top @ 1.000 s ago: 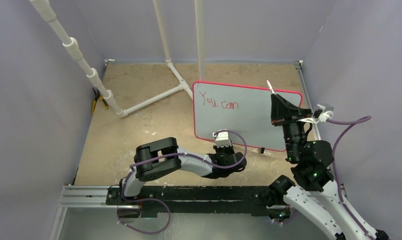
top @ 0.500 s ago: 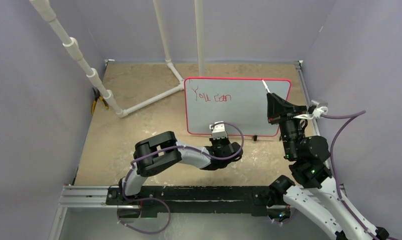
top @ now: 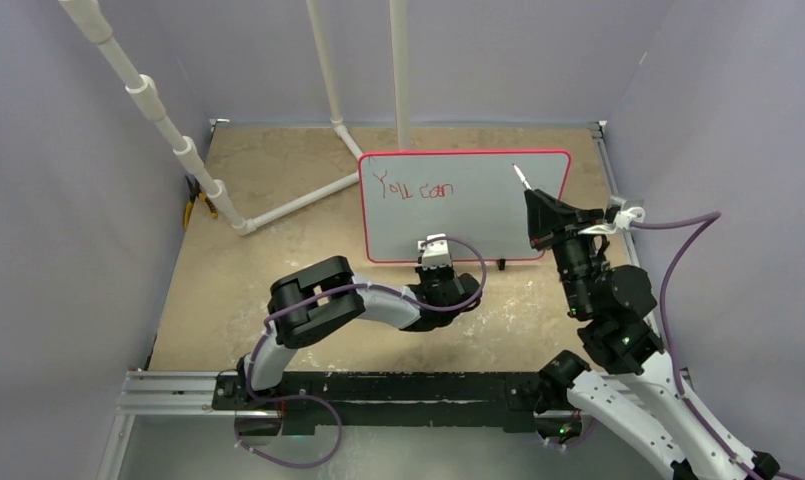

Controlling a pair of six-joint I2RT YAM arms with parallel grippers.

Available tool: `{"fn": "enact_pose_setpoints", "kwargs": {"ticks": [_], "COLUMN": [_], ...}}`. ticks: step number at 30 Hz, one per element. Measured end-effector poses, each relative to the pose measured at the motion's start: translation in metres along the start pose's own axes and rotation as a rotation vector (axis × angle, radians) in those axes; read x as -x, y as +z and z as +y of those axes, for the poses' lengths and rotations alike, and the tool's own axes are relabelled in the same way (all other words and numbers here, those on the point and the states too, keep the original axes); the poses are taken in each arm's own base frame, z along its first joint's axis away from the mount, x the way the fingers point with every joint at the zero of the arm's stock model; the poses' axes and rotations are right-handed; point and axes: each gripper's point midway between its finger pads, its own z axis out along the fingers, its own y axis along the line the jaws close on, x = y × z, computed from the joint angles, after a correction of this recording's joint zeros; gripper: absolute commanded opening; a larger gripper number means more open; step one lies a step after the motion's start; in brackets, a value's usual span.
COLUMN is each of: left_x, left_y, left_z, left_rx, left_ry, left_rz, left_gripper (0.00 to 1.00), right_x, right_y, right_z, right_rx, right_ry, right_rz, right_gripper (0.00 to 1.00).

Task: Write a sentence on the whiteboard
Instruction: Adjust the whiteboard stand at the center of the board.

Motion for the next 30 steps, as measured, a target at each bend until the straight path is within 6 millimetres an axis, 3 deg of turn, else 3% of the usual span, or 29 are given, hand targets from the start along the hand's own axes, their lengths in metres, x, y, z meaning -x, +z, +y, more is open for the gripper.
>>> {"fn": "enact_pose_setpoints", "kwargs": {"ticks": [5, 17, 20, 25, 30], "left_x": [0.008, 0.035, 0.043, 0.065, 0.111], "left_y": [0.004, -0.023, -0.034, -0.056, -0.072], "left_z": [-0.002, -0.009, -0.013, -0.022, -0.017], "left_rx": [-0.008, -0.143, -0.207, -0.374, -0.522], "left_ry": [-0.015, -0.051, -0.04, -0.006, 0.023], "left_rz": [-0.014, 0.028, 0.061, 0.14, 0.183], "left_gripper": [0.51, 0.71, 0.72, 0.72, 0.73], "right_x": [-0.008, -0.03, -0.05, -0.103, -0.127], "right_y": [-0.007, -0.013, -0.005, 0.0, 0.005], "right_z": [0.001, -0.004, -0.002, -0.007, -0.011], "right_rx": [0.02, 0.011, 0.013, 0.013, 0.001], "right_ry": [-0.001, -0.008, -0.017, -0.05, -0.07], "right_rz": [0.041, 0.122, 0.17, 0.28, 0.323], "right_gripper": [0.0, 0.0, 0.0, 0.0, 0.0]}}
